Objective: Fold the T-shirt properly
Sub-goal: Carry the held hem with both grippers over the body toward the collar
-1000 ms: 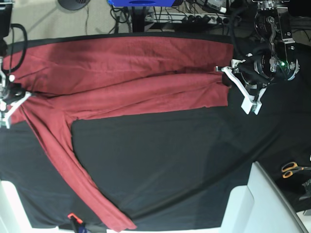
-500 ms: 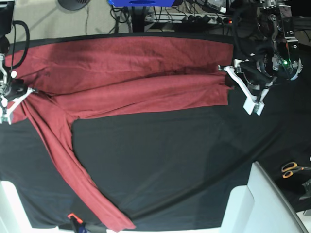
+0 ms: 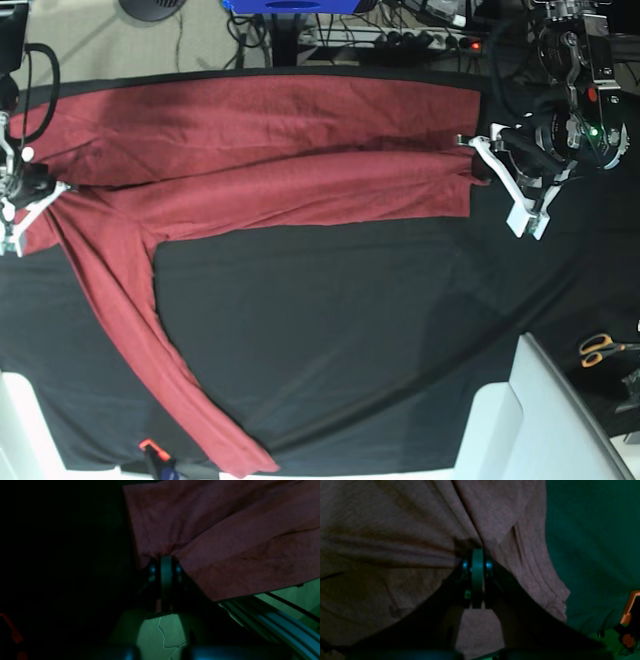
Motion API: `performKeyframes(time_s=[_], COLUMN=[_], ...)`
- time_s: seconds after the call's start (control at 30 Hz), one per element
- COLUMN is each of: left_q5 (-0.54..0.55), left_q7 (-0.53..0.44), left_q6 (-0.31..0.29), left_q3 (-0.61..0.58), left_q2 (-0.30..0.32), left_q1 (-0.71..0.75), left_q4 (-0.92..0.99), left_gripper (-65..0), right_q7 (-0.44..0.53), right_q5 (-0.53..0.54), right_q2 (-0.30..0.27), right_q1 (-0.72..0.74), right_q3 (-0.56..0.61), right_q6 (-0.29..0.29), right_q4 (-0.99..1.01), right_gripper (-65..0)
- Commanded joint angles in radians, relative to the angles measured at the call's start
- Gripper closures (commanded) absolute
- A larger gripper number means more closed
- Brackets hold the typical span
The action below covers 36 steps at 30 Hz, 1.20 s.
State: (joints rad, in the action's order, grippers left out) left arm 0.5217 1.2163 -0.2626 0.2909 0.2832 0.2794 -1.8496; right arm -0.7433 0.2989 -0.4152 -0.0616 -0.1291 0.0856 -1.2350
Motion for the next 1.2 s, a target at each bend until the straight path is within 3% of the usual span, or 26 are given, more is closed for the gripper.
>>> performKeyframes(time_s=[0.0, 0.7, 0.83, 1.17], left_q5=[0.002, 0.002, 0.004, 0.004], left_q7=[-0.01, -0.083, -0.088, -0.088], left_q6=[0.001, 0.001, 0.001, 0.001], left_q3=[0.004, 0.003, 0.003, 0.003], left_q2=[0.012, 0.009, 0.001, -0.003], left_q1=[-0.006, 0.04, 0.04, 0.034], left_q4=[-0.014, 0.07, 0.07, 0.072], left_gripper=[0.0, 0.0, 0.0, 0.0], right_q7=[-0.002, -0.003, -0.005, 0.0], right_q5=[-0.005, -0.004, -0.004, -0.004], right_q2=[-0.021, -0.003, 0.026, 0.031], right_q1=[0.012, 0.012, -0.016, -0.022], right_q3=[-0.008, -0.011, -0.09, -0.096], right_q6=[-0.008, -0.01, -0.01, -0.01], right_q4=[-0.01, -0.012, -0.021, -0.015], right_gripper=[0.0, 0.0, 0.0, 0.0])
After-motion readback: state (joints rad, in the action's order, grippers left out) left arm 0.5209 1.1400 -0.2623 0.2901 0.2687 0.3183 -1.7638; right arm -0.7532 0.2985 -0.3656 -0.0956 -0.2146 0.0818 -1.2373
